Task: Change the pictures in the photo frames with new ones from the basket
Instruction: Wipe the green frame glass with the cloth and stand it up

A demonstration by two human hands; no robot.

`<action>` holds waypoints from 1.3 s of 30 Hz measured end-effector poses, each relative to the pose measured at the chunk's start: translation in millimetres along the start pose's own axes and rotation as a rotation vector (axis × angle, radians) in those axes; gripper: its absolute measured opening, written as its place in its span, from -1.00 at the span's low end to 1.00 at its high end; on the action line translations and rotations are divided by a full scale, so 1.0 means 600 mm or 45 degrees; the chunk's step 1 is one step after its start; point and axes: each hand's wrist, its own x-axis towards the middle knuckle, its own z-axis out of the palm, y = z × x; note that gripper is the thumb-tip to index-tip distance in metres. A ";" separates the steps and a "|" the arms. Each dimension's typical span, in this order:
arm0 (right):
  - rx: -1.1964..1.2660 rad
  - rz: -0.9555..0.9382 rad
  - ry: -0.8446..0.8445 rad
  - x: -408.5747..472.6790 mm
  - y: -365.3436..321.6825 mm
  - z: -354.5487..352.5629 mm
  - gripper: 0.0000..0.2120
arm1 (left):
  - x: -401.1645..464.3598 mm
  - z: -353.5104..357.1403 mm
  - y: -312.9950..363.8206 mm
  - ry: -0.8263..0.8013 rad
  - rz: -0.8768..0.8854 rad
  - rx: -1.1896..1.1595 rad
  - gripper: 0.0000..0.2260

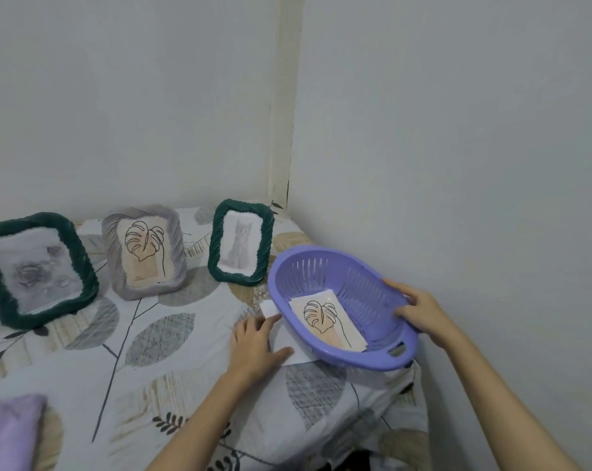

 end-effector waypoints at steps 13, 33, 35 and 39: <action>0.676 0.242 0.225 -0.012 -0.013 -0.023 -0.45 | 0.031 -0.009 0.037 -0.168 -0.300 -0.369 -0.14; 0.948 0.292 0.300 -0.036 0.000 -0.014 -0.44 | 0.026 -0.002 0.076 -0.091 -0.105 -0.533 -0.44; 0.940 0.294 0.307 -0.038 0.004 -0.012 -0.44 | 0.022 -0.011 0.063 0.010 -0.119 -0.659 -0.45; 0.864 0.274 0.304 -0.043 0.005 -0.008 -0.45 | 0.021 -0.054 0.003 0.257 -0.207 -0.933 -0.44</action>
